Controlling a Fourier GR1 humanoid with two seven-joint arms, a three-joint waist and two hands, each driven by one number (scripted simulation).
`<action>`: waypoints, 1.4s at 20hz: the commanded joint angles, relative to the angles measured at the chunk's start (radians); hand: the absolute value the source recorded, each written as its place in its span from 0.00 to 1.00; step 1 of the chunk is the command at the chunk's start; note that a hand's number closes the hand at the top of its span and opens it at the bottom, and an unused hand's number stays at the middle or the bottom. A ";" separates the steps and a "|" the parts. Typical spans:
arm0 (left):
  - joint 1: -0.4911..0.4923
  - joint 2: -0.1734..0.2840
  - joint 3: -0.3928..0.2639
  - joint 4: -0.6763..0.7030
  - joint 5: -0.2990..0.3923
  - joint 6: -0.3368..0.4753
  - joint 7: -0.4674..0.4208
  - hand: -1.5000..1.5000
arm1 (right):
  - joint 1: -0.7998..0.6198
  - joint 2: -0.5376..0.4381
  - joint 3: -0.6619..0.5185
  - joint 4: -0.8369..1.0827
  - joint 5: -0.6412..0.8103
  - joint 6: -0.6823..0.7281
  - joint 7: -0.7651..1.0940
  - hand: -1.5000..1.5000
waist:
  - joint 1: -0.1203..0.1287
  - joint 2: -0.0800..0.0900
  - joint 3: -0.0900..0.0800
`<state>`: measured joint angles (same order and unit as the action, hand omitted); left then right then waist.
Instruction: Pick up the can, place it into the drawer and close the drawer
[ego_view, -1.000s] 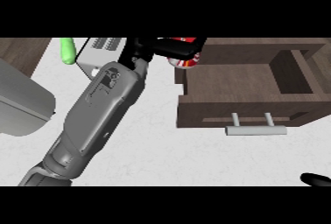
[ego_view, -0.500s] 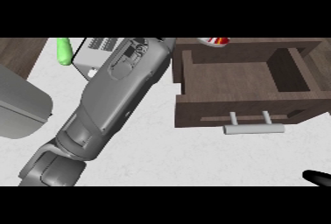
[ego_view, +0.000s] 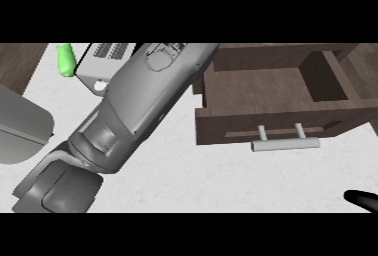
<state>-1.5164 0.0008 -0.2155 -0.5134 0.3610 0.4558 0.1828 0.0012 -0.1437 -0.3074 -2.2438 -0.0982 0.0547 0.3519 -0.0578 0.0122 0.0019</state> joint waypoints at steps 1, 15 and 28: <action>-0.073 -0.001 -0.048 0.072 0.058 0.039 0.003 1.00 | -0.062 0.001 0.063 -0.026 0.047 -0.032 0.072 0.00 | -0.026 0.007 0.000; -0.085 -0.001 -0.123 0.195 0.123 0.198 -0.106 0.00 | -0.062 -0.047 0.003 0.030 0.005 0.027 -0.018 0.00 | -0.056 0.016 0.003; -0.114 -0.001 -0.099 0.192 0.236 0.213 -0.161 0.00 | -0.181 -0.167 0.169 0.121 0.336 0.072 -0.130 0.00 | -0.042 0.027 0.001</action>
<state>-1.6199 0.0001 -0.3224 -0.3255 0.5678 0.6611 0.0440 -0.1416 -0.2811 -0.1905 -2.1639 0.1377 0.1207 0.2541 -0.1010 0.0335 0.0032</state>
